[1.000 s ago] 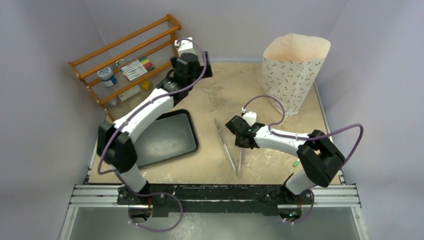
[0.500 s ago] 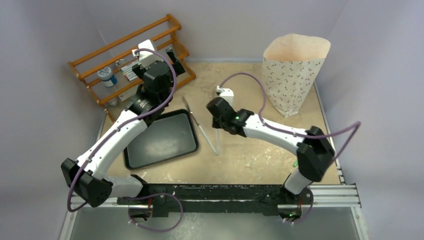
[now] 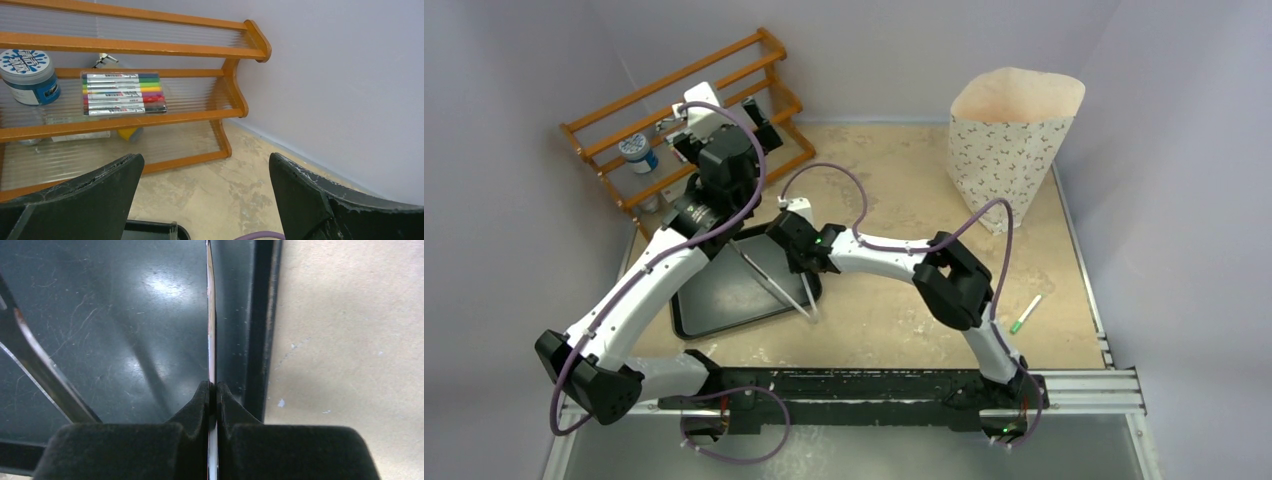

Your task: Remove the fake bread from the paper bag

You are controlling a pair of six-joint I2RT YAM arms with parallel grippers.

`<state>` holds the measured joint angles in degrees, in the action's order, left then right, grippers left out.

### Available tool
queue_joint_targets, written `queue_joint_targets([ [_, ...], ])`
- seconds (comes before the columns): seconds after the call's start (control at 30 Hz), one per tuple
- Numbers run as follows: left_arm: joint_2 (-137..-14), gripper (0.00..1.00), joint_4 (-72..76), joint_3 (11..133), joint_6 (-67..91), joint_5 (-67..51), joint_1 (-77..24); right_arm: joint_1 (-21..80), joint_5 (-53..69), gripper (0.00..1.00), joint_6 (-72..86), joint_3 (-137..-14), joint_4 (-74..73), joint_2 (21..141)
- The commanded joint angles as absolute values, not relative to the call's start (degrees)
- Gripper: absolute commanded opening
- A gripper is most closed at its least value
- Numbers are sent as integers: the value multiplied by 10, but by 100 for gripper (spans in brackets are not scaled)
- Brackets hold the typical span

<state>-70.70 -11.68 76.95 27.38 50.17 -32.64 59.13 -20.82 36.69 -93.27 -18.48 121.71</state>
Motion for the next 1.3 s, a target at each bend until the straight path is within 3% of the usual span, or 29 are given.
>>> queue_joint_targets([
  [0.0,-691,100,-105,762,264,508,-324,606,-198,0,359,-994,-194,1216],
  [0.1,-693,100,-101,757,263,507,-324,614,-201,2,362,-1014,-206,1235],
  [0.17,-693,100,-99,753,263,508,-324,614,-200,18,367,-1021,-216,1244],
  [0.23,-695,100,-98,750,263,508,-324,614,-202,42,370,-1020,-219,1244],
  [0.27,-695,100,-97,748,262,508,-324,614,-204,49,370,-1017,-218,1241],
  [0.37,-696,100,-96,746,260,509,-324,614,-216,54,369,-1008,-218,1226],
  [0.73,-694,100,-89,739,257,507,-323,609,-289,52,394,-900,-226,1104],
  [1.27,-695,100,-91,738,250,512,-323,570,-193,45,400,-790,-119,1146],
])
